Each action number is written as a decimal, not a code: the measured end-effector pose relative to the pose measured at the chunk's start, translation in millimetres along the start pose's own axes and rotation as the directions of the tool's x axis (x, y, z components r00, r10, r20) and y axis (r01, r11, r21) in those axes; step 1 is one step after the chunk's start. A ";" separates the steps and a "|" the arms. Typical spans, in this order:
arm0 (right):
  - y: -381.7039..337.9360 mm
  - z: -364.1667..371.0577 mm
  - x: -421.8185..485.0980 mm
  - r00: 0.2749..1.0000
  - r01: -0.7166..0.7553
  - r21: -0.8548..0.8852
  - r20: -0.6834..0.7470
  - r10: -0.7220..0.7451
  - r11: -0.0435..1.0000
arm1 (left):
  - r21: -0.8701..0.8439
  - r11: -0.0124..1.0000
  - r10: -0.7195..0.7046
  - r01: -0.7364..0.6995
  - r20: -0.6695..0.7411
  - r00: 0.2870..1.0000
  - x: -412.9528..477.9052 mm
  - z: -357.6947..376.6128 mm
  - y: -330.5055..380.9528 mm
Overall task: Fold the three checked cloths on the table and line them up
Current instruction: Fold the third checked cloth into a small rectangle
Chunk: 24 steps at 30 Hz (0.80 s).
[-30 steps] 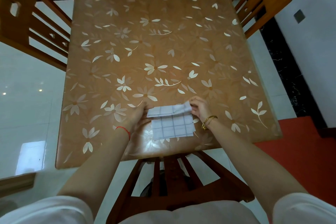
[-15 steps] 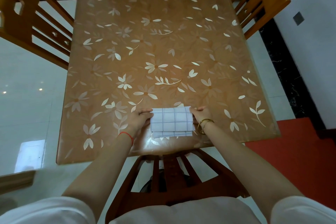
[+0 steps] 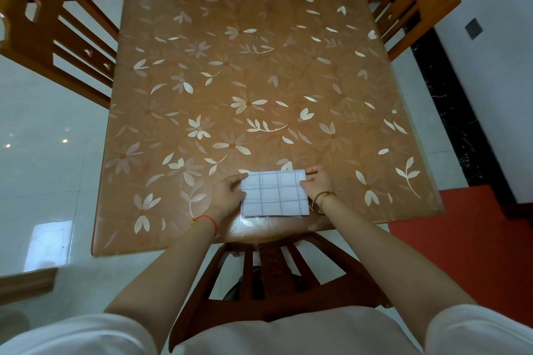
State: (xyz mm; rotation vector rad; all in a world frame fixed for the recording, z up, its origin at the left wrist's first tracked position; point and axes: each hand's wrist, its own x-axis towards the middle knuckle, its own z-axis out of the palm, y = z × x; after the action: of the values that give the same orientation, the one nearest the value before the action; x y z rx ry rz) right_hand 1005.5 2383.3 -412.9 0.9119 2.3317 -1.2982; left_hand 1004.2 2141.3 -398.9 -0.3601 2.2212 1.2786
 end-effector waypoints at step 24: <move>12.3 22.1 -4.6 0.989 0.145 -0.230 0.014 -0.145 0.962 | 0.382 0.904 0.202 -0.191 0.011 0.979 12.0 -10.7 -3.8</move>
State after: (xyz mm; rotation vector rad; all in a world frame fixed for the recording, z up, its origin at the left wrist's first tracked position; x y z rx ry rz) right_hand 1016.5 2367.6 -430.1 0.6809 2.5260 -1.0471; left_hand 992.8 2130.7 -404.3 -0.0028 2.5147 0.9030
